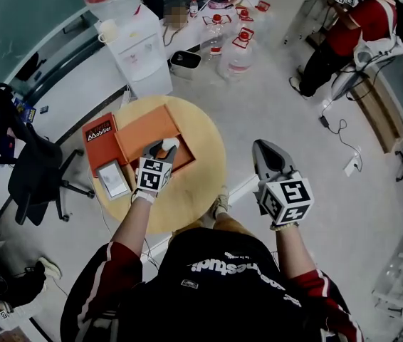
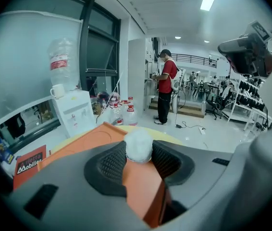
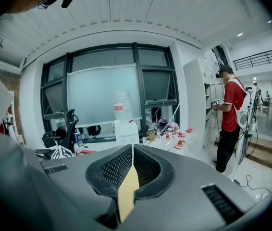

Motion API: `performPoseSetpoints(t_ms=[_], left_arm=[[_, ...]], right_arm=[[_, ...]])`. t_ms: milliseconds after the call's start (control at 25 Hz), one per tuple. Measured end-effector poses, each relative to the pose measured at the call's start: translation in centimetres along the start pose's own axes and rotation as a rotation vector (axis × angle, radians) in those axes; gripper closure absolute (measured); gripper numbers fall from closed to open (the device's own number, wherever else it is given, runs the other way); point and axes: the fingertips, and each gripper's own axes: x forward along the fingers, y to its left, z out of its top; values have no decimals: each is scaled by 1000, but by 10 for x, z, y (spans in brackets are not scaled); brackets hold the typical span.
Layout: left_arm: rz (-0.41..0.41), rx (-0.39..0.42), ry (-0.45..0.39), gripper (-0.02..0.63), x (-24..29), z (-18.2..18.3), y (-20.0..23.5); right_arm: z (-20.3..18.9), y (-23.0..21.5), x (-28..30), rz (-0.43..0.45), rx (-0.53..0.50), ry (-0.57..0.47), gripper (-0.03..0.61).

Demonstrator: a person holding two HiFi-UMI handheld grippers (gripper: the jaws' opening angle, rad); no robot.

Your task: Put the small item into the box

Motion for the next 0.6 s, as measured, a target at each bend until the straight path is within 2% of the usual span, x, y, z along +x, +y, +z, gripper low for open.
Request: performPoseSetpoints(t_ms=[200, 600], left_arm=[[-6, -19, 19, 445, 15, -10, -2], [6, 19, 118, 445, 47, -45, -3]], right_arm=[[-1, -10, 4, -3, 12, 9, 545], [-10, -26, 9, -6, 16, 43, 545]])
